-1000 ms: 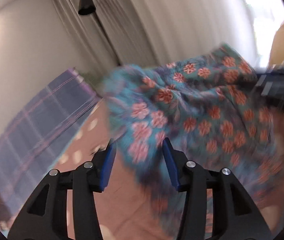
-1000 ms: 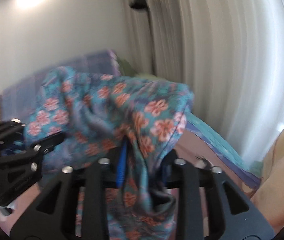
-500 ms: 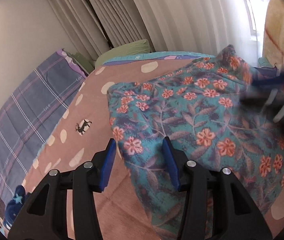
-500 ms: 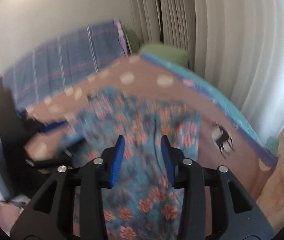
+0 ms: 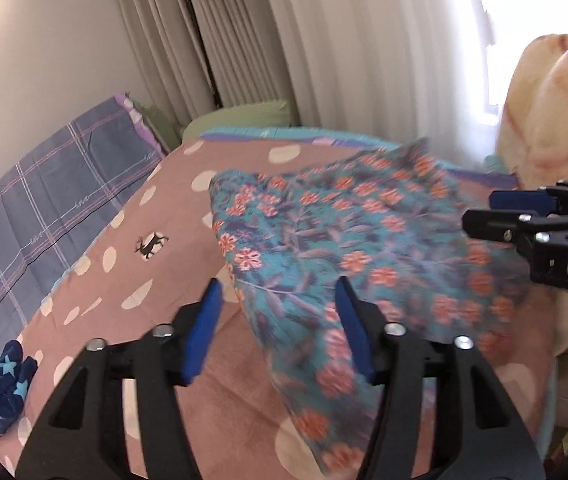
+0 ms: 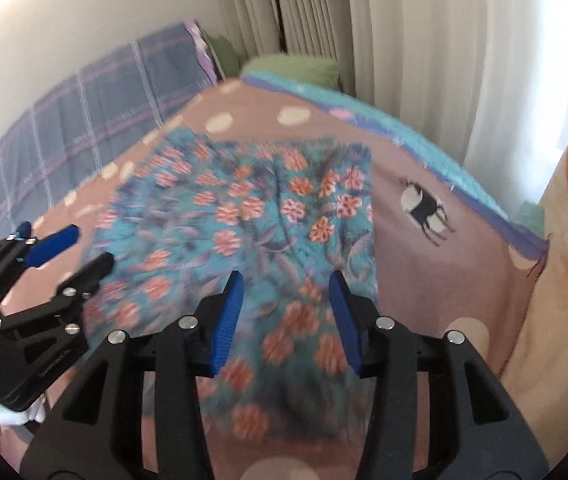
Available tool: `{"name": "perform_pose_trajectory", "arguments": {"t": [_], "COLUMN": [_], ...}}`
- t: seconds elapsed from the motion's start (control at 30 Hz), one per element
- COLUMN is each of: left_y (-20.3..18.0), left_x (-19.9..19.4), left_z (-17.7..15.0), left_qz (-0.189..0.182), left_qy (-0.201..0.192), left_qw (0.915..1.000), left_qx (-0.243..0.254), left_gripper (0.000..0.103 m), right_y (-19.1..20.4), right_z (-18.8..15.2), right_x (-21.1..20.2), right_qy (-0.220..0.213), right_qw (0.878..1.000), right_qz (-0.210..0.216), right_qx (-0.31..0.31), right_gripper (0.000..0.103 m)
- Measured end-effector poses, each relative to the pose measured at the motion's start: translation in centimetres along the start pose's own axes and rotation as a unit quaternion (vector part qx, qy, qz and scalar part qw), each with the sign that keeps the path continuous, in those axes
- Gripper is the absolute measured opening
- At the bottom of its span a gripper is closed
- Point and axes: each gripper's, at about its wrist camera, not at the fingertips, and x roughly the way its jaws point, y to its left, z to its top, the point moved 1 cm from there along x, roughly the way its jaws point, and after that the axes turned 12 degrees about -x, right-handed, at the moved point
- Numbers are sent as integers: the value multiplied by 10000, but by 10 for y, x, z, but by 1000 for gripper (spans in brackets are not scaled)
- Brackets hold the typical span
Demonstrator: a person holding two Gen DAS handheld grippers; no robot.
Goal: Fold small clothes
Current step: 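Lower the folded shirt onto the pink cloth stack with both grippers, then open both grippers and pull them back from the stacked shirt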
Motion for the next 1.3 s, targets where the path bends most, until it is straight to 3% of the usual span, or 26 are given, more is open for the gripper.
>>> {"name": "perform_pose_trajectory", "arguments": {"t": [0.2, 0.27, 0.4, 0.5, 0.63, 0.8, 1.3], "left_y": [-6, -5, -6, -8, -5, 2, 2], "left_x": [-53, -65, -87, -102, -117, -132, -149], "left_z": [-11, -13, -15, -16, -19, -23, -39], "left_qz": [-181, -148, -86, 42, 128, 189, 210], "left_qy": [-393, -494, -730, -870, -924, -934, -849], "left_qw": [9989, 9985, 9972, 9961, 9951, 9938, 9940], "left_qx": [-158, -188, -167, -150, -319, -574, -652], "left_gripper": [77, 88, 92, 96, 102, 102, 102], "right_y": [19, 26, 31, 40, 49, 52, 67], "right_z": [-16, -24, -41, -47, -51, -57, -77], "right_x": [-53, -67, -96, -117, -136, -143, -144], "right_qy": [-392, -424, -505, -632, -791, -789, -586], "right_qw": [9990, 9989, 9966, 9971, 9965, 9966, 9981], "right_qz": [142, 140, 610, 427, 186, 188, 79], "right_qx": [-165, -118, 212, 68, -180, -121, -191], "right_gripper": [61, 66, 73, 83, 87, 87, 88]}}
